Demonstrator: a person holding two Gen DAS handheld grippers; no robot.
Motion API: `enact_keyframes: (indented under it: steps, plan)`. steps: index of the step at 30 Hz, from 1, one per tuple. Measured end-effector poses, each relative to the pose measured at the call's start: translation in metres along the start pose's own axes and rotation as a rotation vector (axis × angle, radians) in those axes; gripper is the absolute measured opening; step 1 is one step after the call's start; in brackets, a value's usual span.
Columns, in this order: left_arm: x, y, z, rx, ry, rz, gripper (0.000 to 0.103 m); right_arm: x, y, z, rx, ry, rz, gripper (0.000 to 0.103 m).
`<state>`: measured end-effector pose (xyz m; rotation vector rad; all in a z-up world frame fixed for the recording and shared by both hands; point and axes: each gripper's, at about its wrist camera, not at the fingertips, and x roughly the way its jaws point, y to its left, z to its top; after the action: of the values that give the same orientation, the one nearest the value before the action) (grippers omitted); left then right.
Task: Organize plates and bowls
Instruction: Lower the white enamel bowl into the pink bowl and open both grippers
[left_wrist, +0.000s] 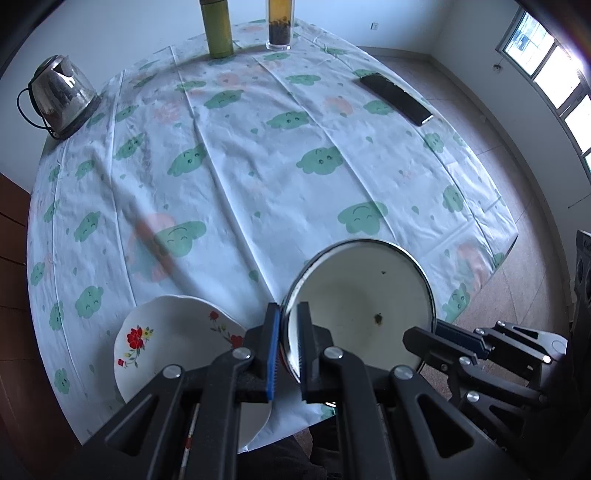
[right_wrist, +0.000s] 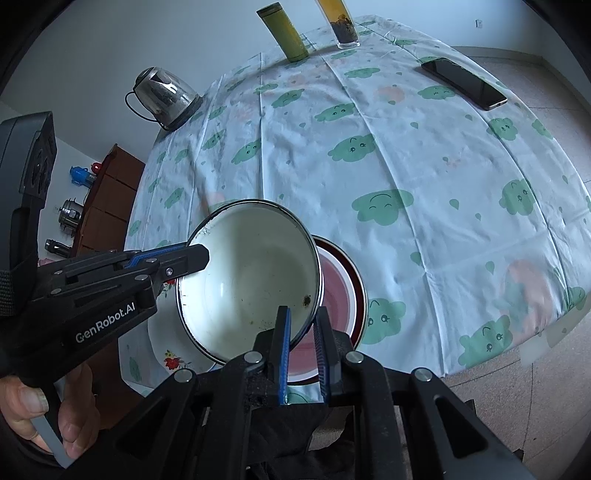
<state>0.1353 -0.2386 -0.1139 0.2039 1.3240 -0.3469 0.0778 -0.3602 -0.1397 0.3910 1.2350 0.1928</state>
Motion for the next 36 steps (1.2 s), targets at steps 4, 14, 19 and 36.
enact_keyframes:
  steps: [4, 14, 19, 36]
  plan:
    - [0.001, 0.0, -0.003, 0.001, 0.007, -0.003, 0.005, 0.001, 0.0, -0.003, -0.001, 0.007, -0.001, 0.016]
    - [0.008, -0.002, -0.012, 0.008, 0.029, 0.007, 0.005, 0.006, -0.002, -0.014, 0.007, 0.021, 0.008, 0.016]
    - [0.012, -0.002, -0.016, 0.008, 0.038, 0.006, 0.006, 0.009, -0.003, -0.017, 0.012, 0.025, 0.009, 0.016]
    - [0.029, -0.004, -0.019, 0.019, 0.071, 0.001, 0.006, 0.017, -0.008, -0.02, 0.032, 0.034, -0.012, 0.016]
